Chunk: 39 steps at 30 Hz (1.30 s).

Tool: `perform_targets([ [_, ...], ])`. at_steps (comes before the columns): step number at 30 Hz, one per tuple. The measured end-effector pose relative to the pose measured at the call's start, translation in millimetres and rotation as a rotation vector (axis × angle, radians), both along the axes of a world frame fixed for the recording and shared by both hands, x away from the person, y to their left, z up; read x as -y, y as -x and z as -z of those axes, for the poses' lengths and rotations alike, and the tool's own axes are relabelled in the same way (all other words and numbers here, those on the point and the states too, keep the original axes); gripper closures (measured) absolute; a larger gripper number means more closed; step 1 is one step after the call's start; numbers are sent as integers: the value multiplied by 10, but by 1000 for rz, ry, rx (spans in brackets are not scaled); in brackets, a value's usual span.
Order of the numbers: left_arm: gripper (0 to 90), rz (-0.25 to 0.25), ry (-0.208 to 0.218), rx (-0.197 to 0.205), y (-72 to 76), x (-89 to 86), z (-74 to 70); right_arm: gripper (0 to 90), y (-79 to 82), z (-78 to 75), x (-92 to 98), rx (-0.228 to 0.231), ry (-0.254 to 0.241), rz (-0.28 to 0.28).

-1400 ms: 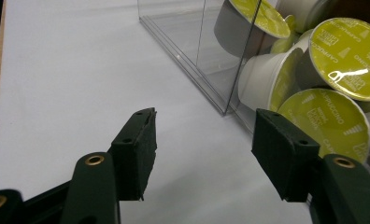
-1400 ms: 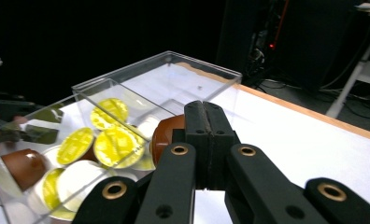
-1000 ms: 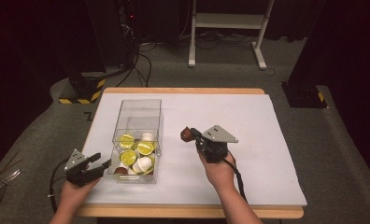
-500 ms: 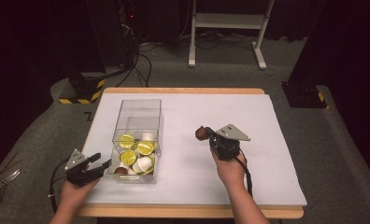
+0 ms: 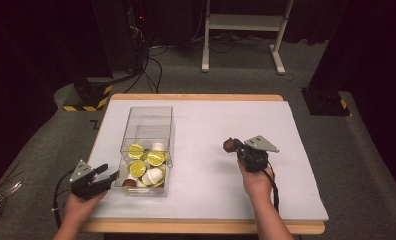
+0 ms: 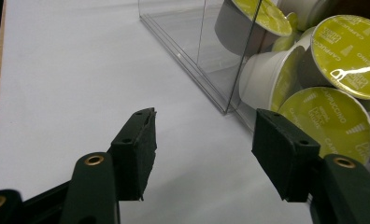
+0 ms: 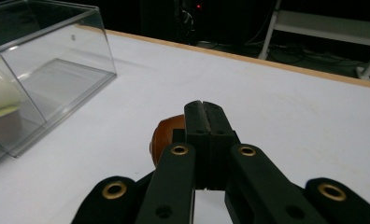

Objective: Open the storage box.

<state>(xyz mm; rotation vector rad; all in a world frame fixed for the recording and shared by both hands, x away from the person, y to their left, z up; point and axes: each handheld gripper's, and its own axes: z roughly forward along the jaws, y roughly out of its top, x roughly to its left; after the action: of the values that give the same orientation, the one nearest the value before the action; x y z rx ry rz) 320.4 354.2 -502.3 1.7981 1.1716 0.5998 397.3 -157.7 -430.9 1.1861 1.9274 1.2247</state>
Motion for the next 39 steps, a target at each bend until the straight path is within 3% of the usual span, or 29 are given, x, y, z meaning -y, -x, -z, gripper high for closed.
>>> perform_targets([
  [22, 400, -2, -3, 3, 2, 4, 1, 900, -15, 236, 471, -49, 14, 117],
  [39, 398, -1, -3, 3, 0, 3, 1, 900, -143, 332, 472, -76, 33, 148],
])
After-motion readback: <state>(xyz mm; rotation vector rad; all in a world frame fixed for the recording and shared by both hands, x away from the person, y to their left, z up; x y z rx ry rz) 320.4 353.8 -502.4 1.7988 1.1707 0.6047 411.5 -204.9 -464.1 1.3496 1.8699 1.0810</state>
